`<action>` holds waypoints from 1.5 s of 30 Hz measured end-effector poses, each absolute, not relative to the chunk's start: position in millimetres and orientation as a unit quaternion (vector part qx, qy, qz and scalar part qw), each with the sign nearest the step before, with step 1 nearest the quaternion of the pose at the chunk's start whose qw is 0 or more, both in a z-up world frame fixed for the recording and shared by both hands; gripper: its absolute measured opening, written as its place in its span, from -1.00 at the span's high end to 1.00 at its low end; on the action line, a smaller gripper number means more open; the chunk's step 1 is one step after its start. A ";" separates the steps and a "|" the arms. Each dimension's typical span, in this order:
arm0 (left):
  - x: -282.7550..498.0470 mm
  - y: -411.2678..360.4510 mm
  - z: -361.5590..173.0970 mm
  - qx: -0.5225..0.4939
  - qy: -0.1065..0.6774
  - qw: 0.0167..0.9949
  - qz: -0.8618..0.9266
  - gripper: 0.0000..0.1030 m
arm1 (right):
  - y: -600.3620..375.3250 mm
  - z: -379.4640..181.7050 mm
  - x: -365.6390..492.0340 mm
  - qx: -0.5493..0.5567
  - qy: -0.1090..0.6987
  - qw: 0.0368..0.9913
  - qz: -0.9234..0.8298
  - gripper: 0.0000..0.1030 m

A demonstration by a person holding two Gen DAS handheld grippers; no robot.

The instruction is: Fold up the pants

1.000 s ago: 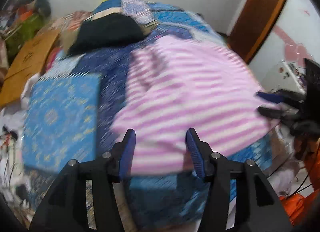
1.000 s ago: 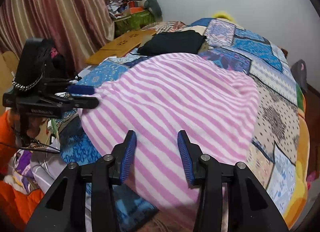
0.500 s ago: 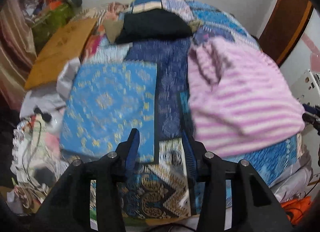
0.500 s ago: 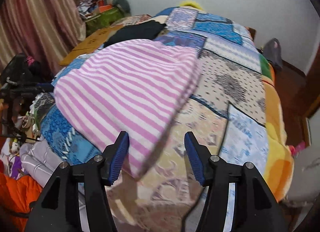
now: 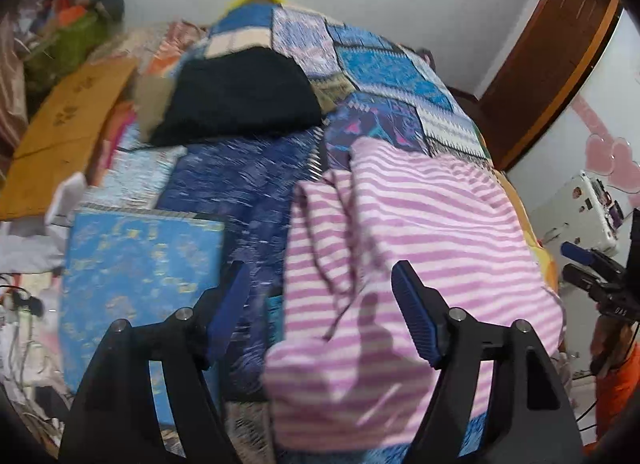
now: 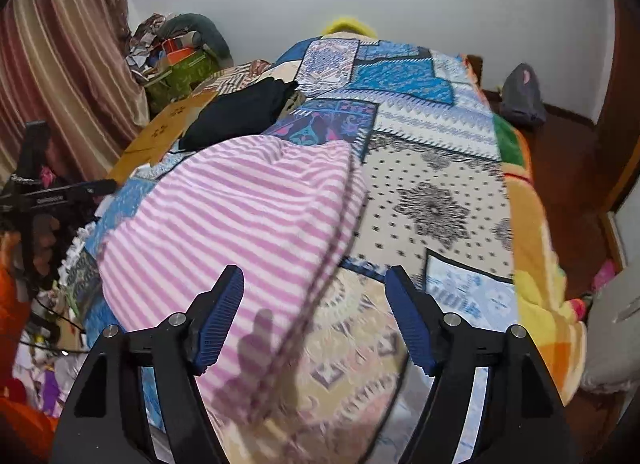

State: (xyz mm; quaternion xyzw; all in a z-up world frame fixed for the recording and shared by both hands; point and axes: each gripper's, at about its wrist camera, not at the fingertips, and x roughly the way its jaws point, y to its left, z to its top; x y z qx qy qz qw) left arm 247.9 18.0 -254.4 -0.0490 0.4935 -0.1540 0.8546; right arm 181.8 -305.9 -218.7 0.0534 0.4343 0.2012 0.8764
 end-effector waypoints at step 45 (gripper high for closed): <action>282.0 -104.5 -272.3 0.098 0.497 0.826 -0.246 0.48 | -247.6 -249.6 244.3 0.068 0.467 0.823 0.316 0.35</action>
